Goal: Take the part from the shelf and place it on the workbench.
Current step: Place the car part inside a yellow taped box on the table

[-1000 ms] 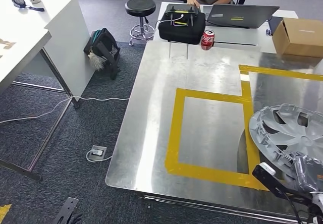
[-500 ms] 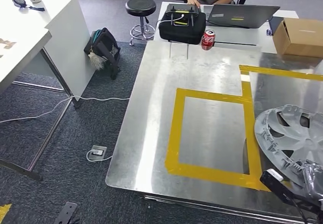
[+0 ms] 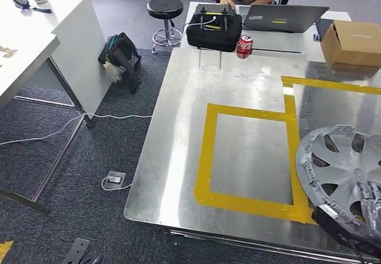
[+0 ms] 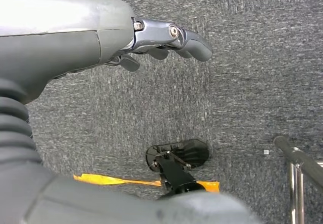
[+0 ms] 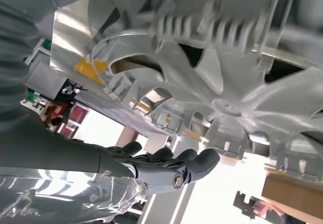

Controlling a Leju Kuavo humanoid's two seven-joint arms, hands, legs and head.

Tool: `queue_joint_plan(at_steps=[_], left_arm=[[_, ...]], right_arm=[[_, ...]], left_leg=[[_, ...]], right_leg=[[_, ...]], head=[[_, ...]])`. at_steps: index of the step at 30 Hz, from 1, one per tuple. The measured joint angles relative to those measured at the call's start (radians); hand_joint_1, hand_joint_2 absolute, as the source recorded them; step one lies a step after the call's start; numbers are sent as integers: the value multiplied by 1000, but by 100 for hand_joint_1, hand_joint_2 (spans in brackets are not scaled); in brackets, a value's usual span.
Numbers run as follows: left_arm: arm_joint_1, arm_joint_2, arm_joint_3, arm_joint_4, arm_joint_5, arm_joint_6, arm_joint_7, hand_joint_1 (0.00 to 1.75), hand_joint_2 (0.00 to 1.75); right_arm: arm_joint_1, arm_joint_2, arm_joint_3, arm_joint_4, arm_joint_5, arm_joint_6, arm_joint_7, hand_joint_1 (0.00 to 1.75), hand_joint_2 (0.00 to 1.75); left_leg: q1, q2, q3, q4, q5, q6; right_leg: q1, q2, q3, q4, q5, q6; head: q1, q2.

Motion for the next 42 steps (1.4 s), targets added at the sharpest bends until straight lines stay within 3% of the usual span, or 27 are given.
queue_joint_plan(at_steps=[9,12,14,16,18,19,20,21,24,26,28,30,31,33,34,35,36,37,39,40,42], left_arm=[[2,0,0,-1,7,-9,3,0,0],[7,-1,2,-7,14,-20,-7,0,0],[10,-1,4,-9,14,-22,-14,0,0],[13,-2,5,-8,13,-21,-19,0,0],[15,-4,6,-8,13,-21,-21,0,0],[16,-5,6,-8,13,-21,-21,0,0],[17,-5,6,-8,13,-21,-21,0,0],[17,-6,6,-8,13,-21,-22,0,0],[18,-7,8,-8,13,-21,-22,0,0],[19,-7,9,-8,12,-21,-22,0,0],[19,-7,9,-8,12,-21,-23,0,0],[19,-7,10,-8,12,-21,-23,0,0],[18,-7,10,-8,12,-21,-23,0,0],[18,-8,9,-8,12,-21,-24,0,0],[19,-9,9,-8,12,-21,-24,0,0],[20,-9,9,-8,12,-21,-24,0,0],[21,-9,10,-8,12,-21,-24,0,0],[21,-9,10,-8,12,-21,-24,0,0],[20,-9,10,-8,12,-21,-24,0,0],[20,-9,10,-8,12,-21,-24,0,0],[18,-9,10,-8,12,-21,-24,0,0]], right_arm=[[5,20,-4,-24,-8,-12,-13,0,0],[12,44,0,-69,-36,-57,-34,0,0],[23,49,3,-90,-45,-70,-37,0,0],[32,50,4,-102,-48,-75,-38,0,0],[38,51,4,-106,-49,-76,-38,0,0],[42,52,4,-107,-49,-76,-38,0,0],[45,53,4,-107,-49,-77,-38,0,0],[47,53,4,-108,-49,-77,-38,0,0],[46,54,4,-112,-49,-76,-38,0,0],[47,55,5,-115,-50,-77,-38,0,0],[50,56,4,-117,-50,-77,-37,0,0],[51,56,4,-121,-51,-78,-37,0,0],[51,56,4,-123,-51,-78,-37,0,0],[52,57,4,-125,-51,-78,-37,0,0],[52,57,4,-126,-51,-78,-37,0,0],[52,57,4,-126,-51,-78,-37,0,0],[53,58,4,-126,-51,-78,-37,0,0],[53,58,4,-126,-51,-78,-37,0,0],[54,58,4,-126,-51,-78,-37,0,0],[54,58,4,-127,-51,-78,-37,0,0],[54,58,4,-127,-51,-78,-37,0,0]], left_leg=[[-4,0,0,1,-1,3],[-13,0,0,1,-3,14],[-10,1,5,-11,3,24],[-4,3,10,-23,9,33],[-4,5,11,-24,8,36],[-4,6,11,-24,7,36],[-4,6,12,-24,6,35],[-3,6,14,-23,4,33],[-1,5,22,-21,-4,19],[-4,3,24,-17,-6,6],[-5,3,25,-15,-7,-5],[-2,4,14,7,-26,-17],[-1,4,-4,46,-52,-22],[0,4,-69,180,-119,-29],[0,4,-101,244,-141,-30],[0,4,-121,279,-144,-29],[0,4,-122,277,-125,-27],[0,4,-105,238,-91,-24],[-1,4,-38,102,-22,-15],[-2,4,-11,46,-5,-12],[-5,4,12,-2,-5,-6]], right_leg=[[-4,0,0,-1,1,3],[-13,0,2,-7,4,14],[-14,-1,-2,-3,-2,20],[-11,-3,-34,65,-45,21],[-9,-3,-97,200,-110,20],[-9,-3,-124,255,-127,20],[-9,-3,-138,279,-125,20],[-9,-4,-130,260,-102,20],[-11,-7,-30,66,-10,22],[-9,-5,3,13,-3,13],[-7,-1,0,14,-6,-5],[-8,-1,-2,13,-6,-20],[-9,-1,-3,12,-4,-26],[-8,-2,-6,12,-4,-32],[-7,-3,-8,12,-4,-33],[-6,-2,-8,12,-4,-34],[-5,-2,-8,12,-4,-34],[-5,-1,-6,12,-4,-34],[-3,0,-5,13,-6,-30],[-1,1,-6,13,-8,-27],[2,2,-10,12,-10,-17]], head=[[0,0],[-1,0],[0,0],[4,0],[7,0],[7,0],[7,0],[7,0],[8,0],[7,0],[6,0],[5,0],[5,0],[4,0],[4,0],[4,0],[4,0],[4,0],[4,0],[4,0],[6,0]])
